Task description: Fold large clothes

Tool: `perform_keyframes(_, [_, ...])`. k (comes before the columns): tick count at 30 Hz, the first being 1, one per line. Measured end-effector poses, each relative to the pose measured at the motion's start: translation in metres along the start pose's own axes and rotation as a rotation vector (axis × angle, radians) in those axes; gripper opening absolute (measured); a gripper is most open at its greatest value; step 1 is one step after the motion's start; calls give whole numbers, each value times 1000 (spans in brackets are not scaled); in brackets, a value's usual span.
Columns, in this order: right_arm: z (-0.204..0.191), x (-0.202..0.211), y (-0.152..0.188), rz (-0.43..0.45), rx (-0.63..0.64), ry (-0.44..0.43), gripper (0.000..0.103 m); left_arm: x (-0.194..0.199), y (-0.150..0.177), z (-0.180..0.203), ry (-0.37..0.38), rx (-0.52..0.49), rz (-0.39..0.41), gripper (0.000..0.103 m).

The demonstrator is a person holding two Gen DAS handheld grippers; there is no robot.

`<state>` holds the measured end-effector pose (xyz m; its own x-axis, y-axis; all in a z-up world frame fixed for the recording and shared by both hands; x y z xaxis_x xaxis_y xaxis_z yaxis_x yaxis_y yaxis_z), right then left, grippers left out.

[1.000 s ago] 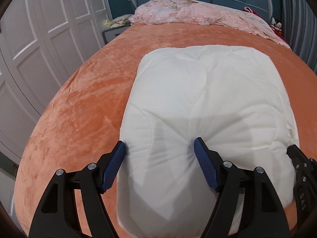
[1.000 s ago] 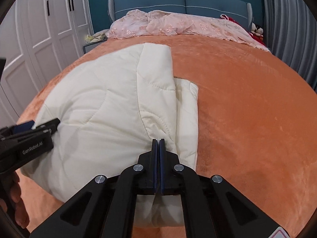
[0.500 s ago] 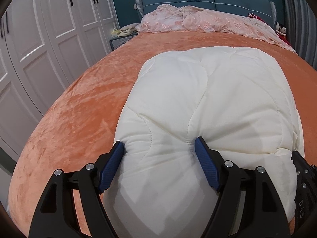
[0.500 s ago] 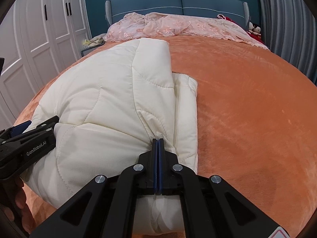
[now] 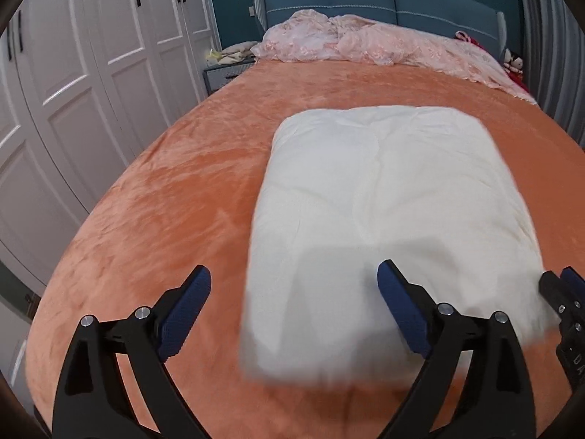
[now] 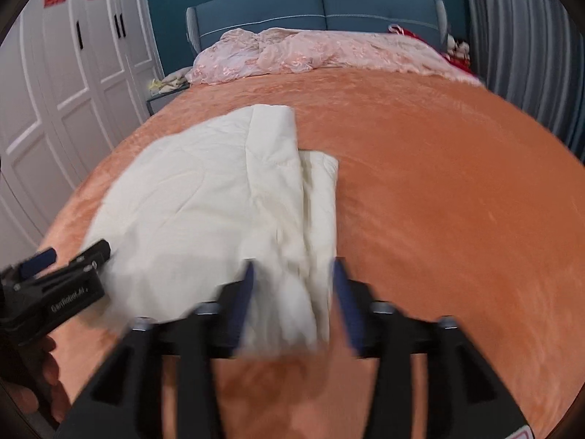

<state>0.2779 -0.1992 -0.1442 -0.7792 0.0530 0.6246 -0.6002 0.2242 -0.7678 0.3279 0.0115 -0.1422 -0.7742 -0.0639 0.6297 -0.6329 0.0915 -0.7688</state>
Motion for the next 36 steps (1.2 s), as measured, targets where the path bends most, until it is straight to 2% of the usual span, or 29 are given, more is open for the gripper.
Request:
perform_keyframes(4, [6, 36, 25, -38, 2, 22, 56, 33, 23, -3, 2, -15, -44, 92])
perform_keyframes(10, [3, 84, 56, -52, 48, 40, 74, 79, 60, -4, 34, 22, -96, 96])
perform_keyframes(14, [1, 110, 75, -57, 85, 42, 78, 103, 82, -2, 42, 35, -123, 97])
perform_keyframes(23, [4, 149, 104, -71, 69, 39, 79, 143, 112, 2, 23, -18, -108, 97])
perform_keyframes(36, [-5, 186, 117, -35, 109, 35, 79, 181, 120, 4, 7, -60, -64, 97])
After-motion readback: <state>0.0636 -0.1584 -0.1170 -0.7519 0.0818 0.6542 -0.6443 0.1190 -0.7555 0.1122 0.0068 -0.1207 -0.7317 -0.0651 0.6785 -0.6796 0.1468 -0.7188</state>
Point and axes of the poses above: each gripper's, at about its wrist camera, not at the fingertips, and x roughly against the way its jaws point, z to its right, y to its underside, the point moved 7 cm from there along -x, roughly the way its jaws point, and after that the axes turned 6 degrees about z, right-handed, at the moved point
